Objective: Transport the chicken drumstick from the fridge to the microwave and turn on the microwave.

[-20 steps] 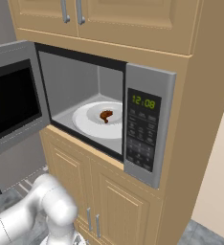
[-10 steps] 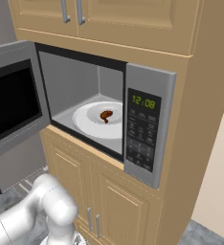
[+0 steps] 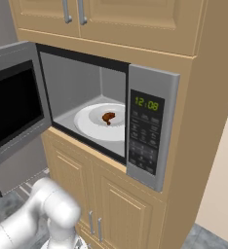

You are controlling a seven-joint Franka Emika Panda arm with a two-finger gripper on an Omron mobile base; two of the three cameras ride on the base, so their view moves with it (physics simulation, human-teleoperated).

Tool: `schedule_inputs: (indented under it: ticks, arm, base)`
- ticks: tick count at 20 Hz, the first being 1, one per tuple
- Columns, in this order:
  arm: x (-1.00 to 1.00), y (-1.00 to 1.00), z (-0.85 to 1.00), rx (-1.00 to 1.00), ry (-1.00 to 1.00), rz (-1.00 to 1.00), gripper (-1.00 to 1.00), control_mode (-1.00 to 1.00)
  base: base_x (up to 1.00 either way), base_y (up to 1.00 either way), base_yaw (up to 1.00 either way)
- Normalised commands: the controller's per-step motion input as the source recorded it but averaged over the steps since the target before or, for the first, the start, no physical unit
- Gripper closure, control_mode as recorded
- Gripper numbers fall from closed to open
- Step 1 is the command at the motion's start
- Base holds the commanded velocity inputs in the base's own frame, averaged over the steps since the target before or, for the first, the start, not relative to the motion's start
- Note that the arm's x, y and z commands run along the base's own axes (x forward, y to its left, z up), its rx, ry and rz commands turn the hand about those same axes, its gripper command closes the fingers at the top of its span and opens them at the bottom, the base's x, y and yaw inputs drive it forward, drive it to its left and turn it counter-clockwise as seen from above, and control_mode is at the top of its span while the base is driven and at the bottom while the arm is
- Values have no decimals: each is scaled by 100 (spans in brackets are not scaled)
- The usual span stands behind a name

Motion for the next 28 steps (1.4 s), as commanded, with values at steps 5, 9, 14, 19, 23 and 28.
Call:
schedule_inputs:
  ticks: [5,9,14,19,23,28]
  arm:
    - [31,-75,30,13,1,0,-100,-100]
    - [43,-85,22,15,1,0,-100,-100]
    - [43,-97,23,17,0,1,-100,-100]
    - [40,-100,22,21,0,4,-100,-100]
    - [33,-100,22,27,0,7,-100,-100]
    - [29,-100,11,28,0,8,-100,-100]
  base:
    - [0,0,0]
    - [0,0,0]
    - [0,0,0]
    - [0,0,0]
    - [0,0,0]
    - [0,0,0]
